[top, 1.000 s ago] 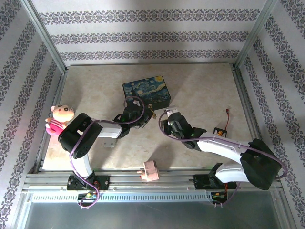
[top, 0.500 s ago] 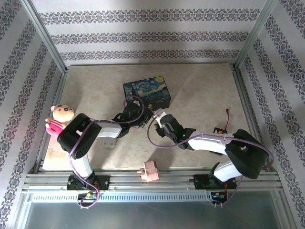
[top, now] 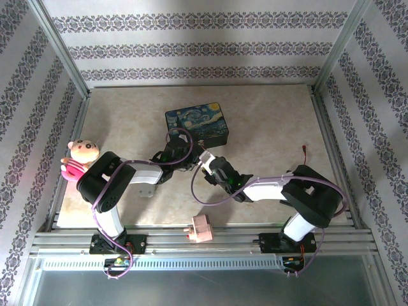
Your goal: Unlock the padlock with the key
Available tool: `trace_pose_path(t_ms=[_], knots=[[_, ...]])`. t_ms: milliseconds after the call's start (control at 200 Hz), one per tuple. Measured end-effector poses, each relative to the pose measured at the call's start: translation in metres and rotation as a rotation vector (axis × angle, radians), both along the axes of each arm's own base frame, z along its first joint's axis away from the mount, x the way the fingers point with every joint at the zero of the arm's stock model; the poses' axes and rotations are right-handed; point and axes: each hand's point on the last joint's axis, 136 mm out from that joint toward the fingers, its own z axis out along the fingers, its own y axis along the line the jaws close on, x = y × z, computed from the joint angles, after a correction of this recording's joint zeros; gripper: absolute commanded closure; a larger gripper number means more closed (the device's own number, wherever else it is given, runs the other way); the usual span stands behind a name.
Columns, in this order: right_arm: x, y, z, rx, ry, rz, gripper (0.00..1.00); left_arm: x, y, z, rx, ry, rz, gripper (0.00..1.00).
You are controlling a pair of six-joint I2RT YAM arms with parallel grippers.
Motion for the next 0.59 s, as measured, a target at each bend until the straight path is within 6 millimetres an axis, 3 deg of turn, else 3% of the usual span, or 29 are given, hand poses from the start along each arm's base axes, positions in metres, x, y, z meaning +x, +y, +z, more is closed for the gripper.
trace_pose_path(t_ms=[595], knots=[[0.011,-0.003,-0.006,-0.063,-0.036,-0.029,0.67,0.001,0.002,0.0,-0.008,0.008,-0.003,0.95]])
